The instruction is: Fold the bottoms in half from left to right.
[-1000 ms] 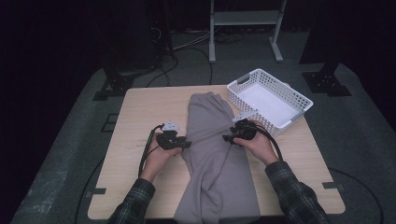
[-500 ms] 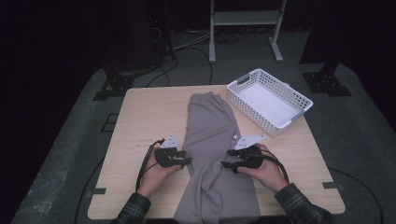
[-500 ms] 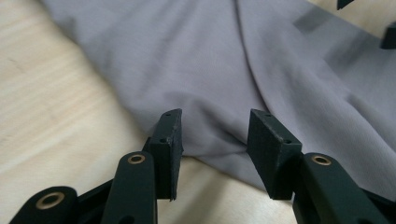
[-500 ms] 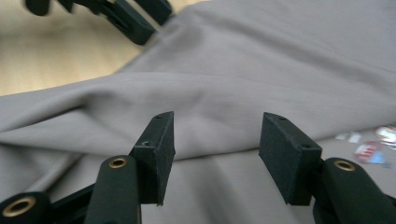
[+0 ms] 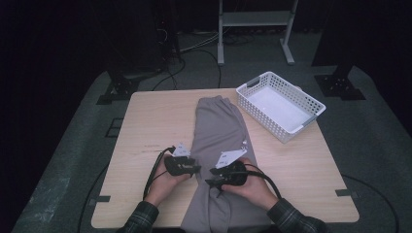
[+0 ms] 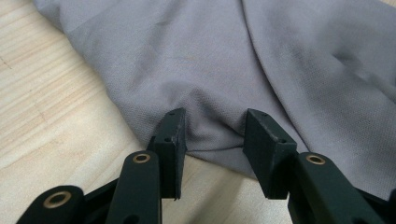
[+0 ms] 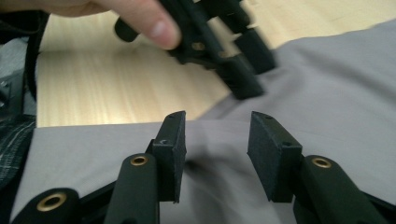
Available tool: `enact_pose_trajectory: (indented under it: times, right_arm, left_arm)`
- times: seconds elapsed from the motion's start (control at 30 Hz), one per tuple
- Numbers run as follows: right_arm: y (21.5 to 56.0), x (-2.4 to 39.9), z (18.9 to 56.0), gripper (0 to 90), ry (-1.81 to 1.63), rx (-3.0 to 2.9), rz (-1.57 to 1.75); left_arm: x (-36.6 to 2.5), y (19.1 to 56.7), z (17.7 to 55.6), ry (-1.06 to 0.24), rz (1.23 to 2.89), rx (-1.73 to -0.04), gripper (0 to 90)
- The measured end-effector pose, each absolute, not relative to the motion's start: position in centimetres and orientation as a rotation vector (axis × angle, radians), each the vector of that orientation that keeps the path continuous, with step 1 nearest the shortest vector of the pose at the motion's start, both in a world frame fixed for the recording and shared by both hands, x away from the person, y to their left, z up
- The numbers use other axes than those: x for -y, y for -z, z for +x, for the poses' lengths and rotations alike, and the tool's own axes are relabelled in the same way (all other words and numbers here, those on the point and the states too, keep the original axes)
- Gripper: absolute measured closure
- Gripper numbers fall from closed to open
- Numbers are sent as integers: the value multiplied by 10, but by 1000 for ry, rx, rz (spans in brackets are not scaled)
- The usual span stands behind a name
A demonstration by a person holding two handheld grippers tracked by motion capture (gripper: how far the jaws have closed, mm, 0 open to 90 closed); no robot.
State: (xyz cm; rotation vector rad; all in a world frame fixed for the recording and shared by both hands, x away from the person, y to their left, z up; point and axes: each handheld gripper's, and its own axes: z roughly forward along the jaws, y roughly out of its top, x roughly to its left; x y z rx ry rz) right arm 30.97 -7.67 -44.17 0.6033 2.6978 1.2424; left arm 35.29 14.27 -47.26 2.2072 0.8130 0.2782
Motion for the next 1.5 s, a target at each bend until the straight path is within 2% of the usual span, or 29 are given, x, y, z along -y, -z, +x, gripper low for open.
enact_pose_trajectory:
  times: [0.27,0.53,0.63,0.8,0.97,1.17,1.5]
  right_arm:
    - [460,45,293,560,-1186,-2789,498]
    - [472,31,281,566,-1101,-2786,416]
    - [473,31,279,643,-1113,-2785,432]
    - [472,30,278,868,-1099,-2792,432]
    - [471,32,277,888,-1089,-2786,449]
    - [454,51,272,890,-1189,-2748,474]
    - [429,116,259,890,-1269,-2674,595]
  left_arm:
    - [-142,473,352,-308,2225,-787,595]
    - [-141,473,352,-318,2226,-781,595]
    - [-141,473,352,-318,2224,-782,596]
    - [-140,473,351,-326,2228,-779,596]
    - [-140,473,352,-325,2227,-776,598]
    - [-141,473,352,-322,2228,-771,599]
    - [-141,473,352,-323,2230,-771,600]
